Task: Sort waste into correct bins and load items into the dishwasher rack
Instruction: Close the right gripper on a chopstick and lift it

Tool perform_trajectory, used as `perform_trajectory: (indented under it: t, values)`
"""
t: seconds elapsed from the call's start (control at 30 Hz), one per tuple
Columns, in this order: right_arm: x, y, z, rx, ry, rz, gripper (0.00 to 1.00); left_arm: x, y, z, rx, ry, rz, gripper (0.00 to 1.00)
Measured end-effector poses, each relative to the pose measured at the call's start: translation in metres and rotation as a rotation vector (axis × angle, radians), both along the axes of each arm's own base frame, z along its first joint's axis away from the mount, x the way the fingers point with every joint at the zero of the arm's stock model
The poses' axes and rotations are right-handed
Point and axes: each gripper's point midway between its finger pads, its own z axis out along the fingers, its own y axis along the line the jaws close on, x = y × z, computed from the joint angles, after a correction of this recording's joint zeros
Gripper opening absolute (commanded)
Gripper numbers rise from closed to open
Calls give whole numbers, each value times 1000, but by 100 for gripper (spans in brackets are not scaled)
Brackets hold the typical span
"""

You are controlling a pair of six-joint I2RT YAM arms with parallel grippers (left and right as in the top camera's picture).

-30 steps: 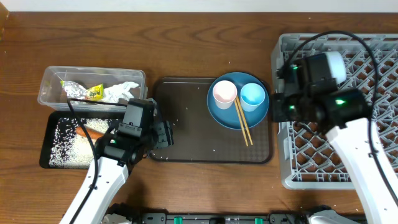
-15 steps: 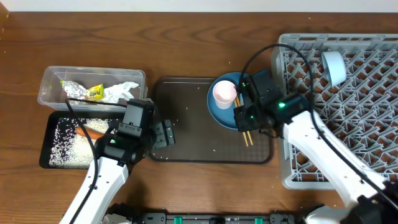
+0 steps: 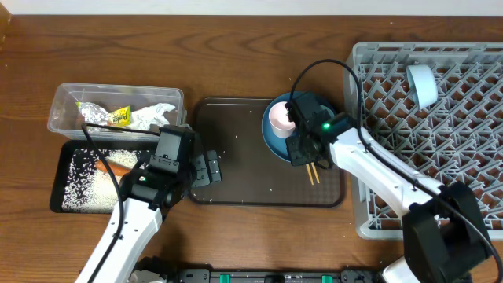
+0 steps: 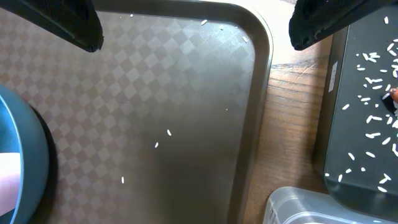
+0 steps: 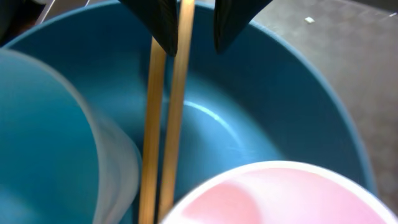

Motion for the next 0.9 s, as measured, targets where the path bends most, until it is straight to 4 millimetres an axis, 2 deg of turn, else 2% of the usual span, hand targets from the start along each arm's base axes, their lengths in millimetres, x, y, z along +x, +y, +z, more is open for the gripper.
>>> perform_trajectory:
  t: [0.27,0.43,0.9]
  values:
    - [0,-5,-12,-38,17,-6,17,0,0,0,0,0,0,99]
    - [0,-6,-12,-44,16,-9,2,0,0,0,0,0,0,99]
    - [-5,-4,-9,-33,47,-6,1,0,0,0,0,0,0,100]
